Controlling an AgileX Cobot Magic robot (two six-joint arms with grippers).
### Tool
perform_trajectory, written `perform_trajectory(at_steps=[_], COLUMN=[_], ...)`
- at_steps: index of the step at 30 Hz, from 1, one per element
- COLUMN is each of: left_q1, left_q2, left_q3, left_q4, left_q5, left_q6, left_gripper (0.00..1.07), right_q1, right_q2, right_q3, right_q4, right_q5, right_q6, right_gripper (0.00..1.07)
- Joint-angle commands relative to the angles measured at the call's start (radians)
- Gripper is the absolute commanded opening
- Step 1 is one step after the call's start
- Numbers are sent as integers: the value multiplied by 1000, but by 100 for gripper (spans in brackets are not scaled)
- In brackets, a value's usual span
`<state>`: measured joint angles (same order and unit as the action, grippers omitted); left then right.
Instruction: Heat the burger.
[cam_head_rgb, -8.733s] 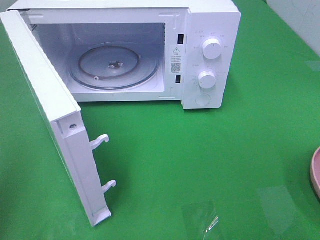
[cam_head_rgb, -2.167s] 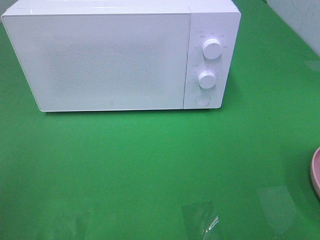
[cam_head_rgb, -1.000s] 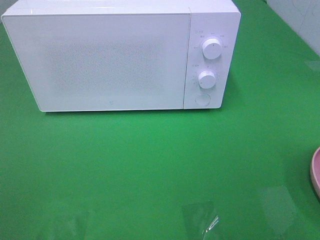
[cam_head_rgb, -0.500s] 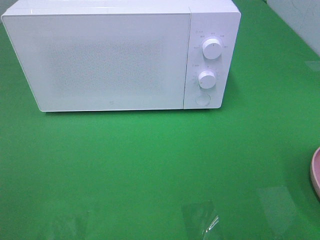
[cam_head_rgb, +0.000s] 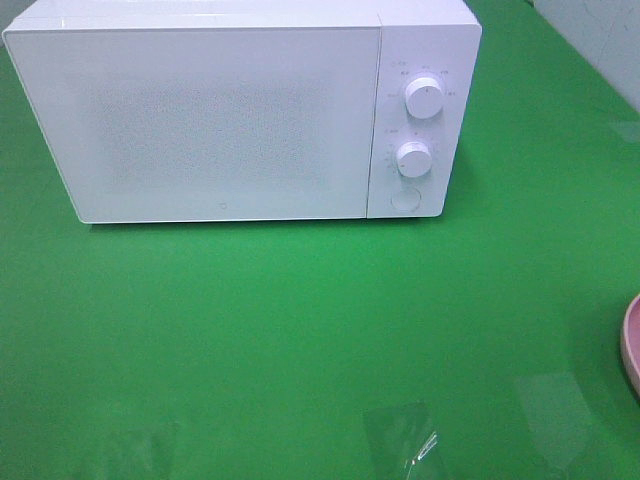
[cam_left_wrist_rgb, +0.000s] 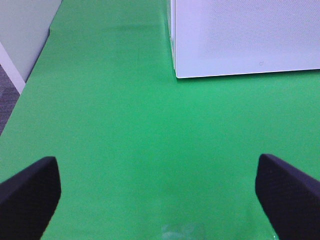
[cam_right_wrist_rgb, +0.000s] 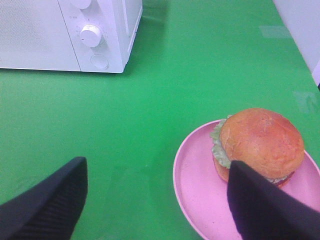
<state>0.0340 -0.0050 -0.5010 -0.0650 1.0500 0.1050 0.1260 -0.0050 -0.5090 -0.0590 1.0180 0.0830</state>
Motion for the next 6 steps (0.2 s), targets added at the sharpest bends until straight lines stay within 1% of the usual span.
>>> perform_trajectory(at_steps=[1,6], left_q1=[0,0], left_q2=[-24,-24], left_q3=[3,3], left_q4=[-6,-6], left_q5=[-13,-13], left_q6=[2,2], left_gripper=[98,98], right_q1=[-7,-7], right_q2=[-15,-15], right_q3=[1,1], right_q4=[0,0], right_q5=[-15,-15], right_q6=[1,1], right_gripper=[76,76])
